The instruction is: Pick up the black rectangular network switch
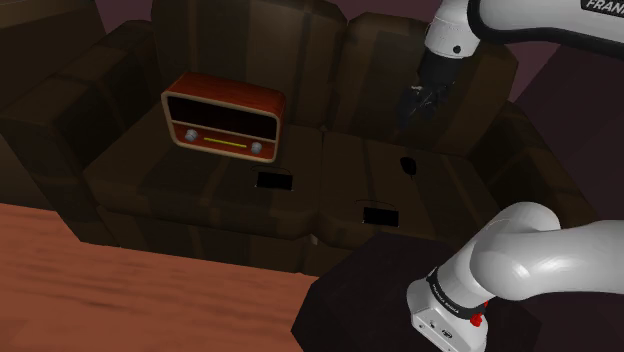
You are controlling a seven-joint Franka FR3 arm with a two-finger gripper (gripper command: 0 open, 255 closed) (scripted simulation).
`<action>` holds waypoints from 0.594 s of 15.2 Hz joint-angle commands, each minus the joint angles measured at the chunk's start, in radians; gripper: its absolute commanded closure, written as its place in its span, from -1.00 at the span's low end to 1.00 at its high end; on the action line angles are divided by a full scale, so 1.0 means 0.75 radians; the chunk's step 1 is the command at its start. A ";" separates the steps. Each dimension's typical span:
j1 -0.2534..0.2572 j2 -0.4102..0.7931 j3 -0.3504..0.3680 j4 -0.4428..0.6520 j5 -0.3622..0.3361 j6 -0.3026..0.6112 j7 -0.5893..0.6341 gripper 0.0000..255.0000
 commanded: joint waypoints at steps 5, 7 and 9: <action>0.032 0.081 -0.077 -0.103 -0.049 0.110 -0.190 -1.00; 0.044 0.133 -0.113 -0.147 -0.075 0.168 -0.283 -1.00; 0.056 0.191 -0.148 -0.186 -0.101 0.228 -0.375 -1.00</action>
